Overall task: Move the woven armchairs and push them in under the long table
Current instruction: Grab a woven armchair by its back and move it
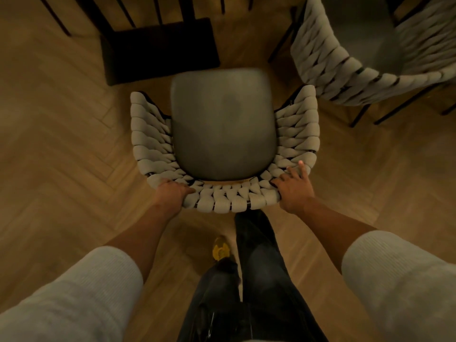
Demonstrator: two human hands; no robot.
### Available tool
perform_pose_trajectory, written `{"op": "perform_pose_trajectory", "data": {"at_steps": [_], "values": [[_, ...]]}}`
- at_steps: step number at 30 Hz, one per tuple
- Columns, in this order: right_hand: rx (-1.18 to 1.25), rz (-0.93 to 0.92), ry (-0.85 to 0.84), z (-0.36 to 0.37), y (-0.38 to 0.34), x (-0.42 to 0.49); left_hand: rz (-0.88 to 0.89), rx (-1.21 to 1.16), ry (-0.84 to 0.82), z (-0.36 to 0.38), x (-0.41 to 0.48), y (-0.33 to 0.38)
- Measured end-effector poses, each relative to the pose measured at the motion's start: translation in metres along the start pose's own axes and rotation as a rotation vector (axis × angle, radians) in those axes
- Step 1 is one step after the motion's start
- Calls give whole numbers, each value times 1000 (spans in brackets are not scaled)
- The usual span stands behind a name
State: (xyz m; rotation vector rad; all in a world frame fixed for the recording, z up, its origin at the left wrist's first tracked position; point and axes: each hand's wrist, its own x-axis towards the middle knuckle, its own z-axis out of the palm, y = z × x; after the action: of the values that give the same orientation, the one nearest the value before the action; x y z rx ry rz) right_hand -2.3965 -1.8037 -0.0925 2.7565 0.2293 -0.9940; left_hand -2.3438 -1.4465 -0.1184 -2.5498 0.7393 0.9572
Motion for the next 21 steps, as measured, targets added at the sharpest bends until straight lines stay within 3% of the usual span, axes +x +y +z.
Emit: {"op": "perform_pose_trajectory", "data": {"at_steps": [5, 12, 21], "values": [[-22, -47, 40, -40, 39, 55, -49, -17, 0, -41, 42, -16], [-50, -113, 70, -93, 92, 135, -109, -212, 30, -80, 100, -39], [-60, -127, 77, -125, 129, 186, -117, -205, 51, -118, 152, -58]]}}
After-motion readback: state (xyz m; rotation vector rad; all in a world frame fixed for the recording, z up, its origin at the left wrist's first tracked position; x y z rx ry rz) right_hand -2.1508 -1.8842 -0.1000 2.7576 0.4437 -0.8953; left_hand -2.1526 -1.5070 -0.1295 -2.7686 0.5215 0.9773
